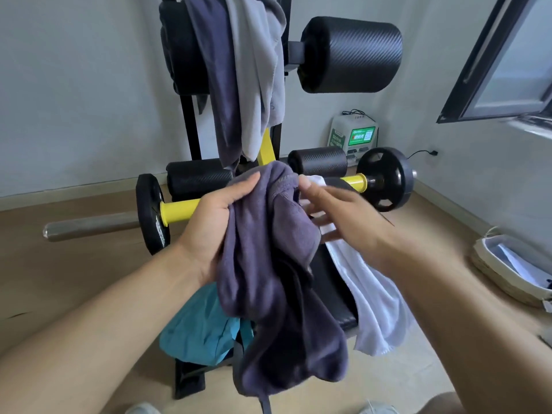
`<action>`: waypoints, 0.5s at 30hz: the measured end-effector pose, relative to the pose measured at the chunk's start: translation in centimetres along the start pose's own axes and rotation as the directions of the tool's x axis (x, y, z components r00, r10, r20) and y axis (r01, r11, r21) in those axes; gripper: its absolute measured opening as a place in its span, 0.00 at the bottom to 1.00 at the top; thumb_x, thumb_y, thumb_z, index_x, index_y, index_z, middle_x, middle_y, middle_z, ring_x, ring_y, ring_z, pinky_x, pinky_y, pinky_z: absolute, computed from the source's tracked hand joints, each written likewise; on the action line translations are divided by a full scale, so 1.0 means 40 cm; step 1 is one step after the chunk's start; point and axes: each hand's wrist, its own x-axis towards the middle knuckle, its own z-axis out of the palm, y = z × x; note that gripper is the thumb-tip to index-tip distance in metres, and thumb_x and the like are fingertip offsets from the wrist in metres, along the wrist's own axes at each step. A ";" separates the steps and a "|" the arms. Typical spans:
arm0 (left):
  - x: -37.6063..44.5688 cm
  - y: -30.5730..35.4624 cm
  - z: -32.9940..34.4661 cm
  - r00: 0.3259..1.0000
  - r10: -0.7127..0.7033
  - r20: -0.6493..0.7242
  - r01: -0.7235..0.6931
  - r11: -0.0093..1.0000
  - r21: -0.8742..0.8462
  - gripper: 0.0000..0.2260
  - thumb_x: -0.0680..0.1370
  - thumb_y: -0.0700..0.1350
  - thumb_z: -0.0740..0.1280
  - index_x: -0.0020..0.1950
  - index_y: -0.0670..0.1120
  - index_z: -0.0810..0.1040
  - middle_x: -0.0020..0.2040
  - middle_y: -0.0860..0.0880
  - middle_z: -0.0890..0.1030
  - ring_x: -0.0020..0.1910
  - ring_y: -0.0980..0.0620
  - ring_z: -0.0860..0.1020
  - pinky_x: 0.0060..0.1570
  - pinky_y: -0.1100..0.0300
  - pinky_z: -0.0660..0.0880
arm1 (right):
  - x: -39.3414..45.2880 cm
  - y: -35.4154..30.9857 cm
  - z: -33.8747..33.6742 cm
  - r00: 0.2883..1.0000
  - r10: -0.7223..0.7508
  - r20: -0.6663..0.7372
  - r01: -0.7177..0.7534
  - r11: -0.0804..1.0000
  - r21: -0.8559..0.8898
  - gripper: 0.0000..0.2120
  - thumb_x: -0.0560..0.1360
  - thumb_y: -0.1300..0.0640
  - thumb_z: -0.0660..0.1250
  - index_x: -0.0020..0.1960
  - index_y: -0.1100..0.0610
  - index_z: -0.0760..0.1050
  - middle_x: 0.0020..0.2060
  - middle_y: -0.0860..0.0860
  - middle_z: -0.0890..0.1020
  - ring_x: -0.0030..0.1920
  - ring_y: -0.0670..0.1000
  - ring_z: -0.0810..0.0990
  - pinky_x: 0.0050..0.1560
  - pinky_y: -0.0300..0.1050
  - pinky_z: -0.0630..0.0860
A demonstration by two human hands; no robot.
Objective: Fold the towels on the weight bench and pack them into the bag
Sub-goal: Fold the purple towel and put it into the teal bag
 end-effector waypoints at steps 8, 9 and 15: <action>-0.027 0.028 -0.045 0.995 -0.092 -0.036 0.094 0.994 0.051 0.25 0.71 0.51 0.73 0.61 0.35 0.82 0.59 0.35 0.82 0.58 0.41 0.82 0.62 0.49 0.78 | -0.013 0.004 0.045 0.958 -0.118 0.262 0.043 0.960 0.276 0.17 0.73 0.48 0.69 0.50 0.62 0.79 0.44 0.53 0.83 0.48 0.50 0.79 0.53 0.44 0.74; -0.031 0.028 -0.046 0.992 -0.122 -0.022 0.123 0.991 0.057 0.26 0.70 0.51 0.74 0.63 0.35 0.81 0.61 0.35 0.81 0.59 0.40 0.81 0.64 0.48 0.77 | -0.008 0.006 0.051 0.963 -0.163 0.217 0.098 0.955 0.279 0.09 0.76 0.52 0.69 0.46 0.59 0.77 0.41 0.52 0.80 0.45 0.50 0.77 0.50 0.43 0.72; -0.028 0.016 -0.055 0.968 -0.041 -0.246 0.140 0.905 0.403 0.16 0.69 0.54 0.73 0.51 0.45 0.85 0.48 0.43 0.86 0.48 0.44 0.82 0.53 0.52 0.77 | 0.010 0.002 0.064 0.942 -0.331 -0.064 0.336 0.915 0.224 0.06 0.81 0.56 0.65 0.46 0.54 0.73 0.37 0.60 0.81 0.39 0.52 0.76 0.42 0.48 0.74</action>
